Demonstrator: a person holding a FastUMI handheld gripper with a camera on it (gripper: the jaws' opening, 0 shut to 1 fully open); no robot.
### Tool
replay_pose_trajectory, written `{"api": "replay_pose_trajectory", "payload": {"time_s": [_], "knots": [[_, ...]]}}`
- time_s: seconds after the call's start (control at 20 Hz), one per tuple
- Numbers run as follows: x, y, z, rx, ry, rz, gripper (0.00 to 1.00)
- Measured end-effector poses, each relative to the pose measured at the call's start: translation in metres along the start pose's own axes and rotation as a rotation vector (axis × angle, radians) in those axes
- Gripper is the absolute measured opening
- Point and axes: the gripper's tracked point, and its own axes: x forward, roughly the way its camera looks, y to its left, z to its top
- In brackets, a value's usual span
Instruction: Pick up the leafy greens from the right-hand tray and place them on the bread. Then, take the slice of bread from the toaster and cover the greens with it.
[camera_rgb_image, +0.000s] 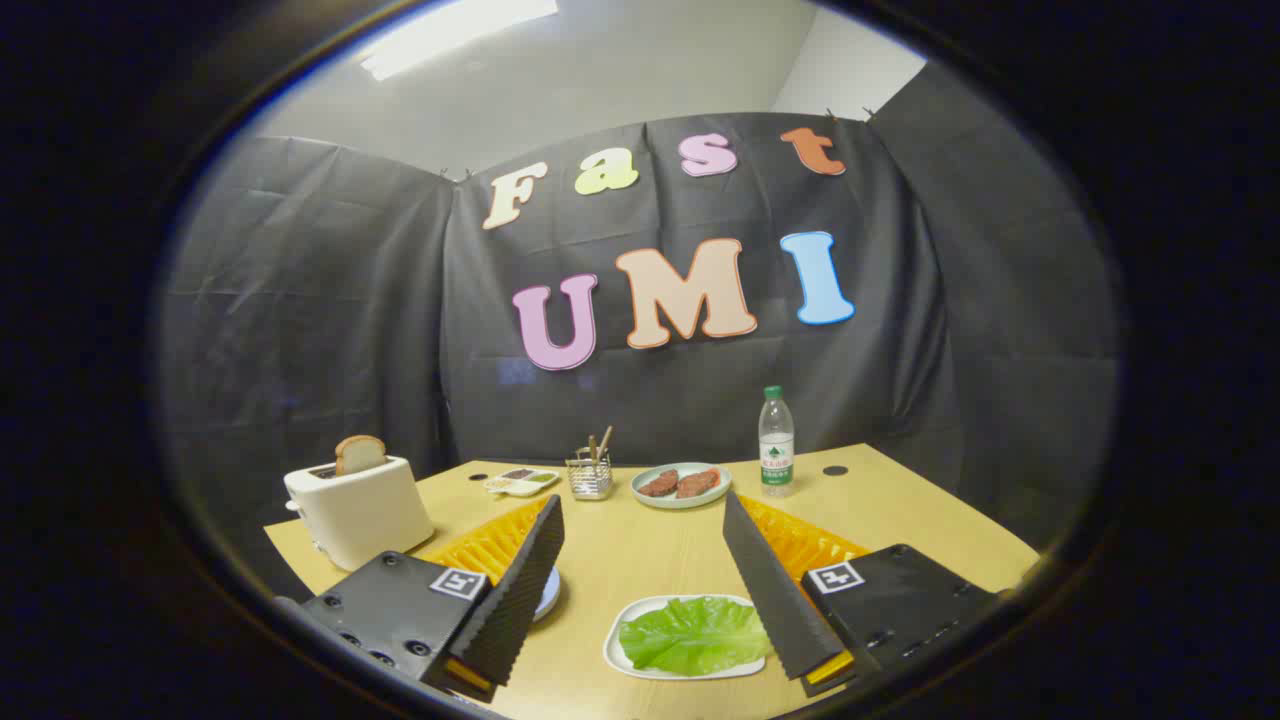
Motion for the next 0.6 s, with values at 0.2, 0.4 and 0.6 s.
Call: {"api": "replay_pose_trajectory", "payload": {"time_s": [0.2, 0.4, 0.6], "knots": [[0.003, 0.001, -0.008, 0.013, 0.021, -0.001, 1.00], [0.009, 0.004, -0.017, -0.018, 0.052, -0.007, 1.00], [0.011, 0.011, -0.025, -0.044, 0.076, -0.002, 1.00]]}}
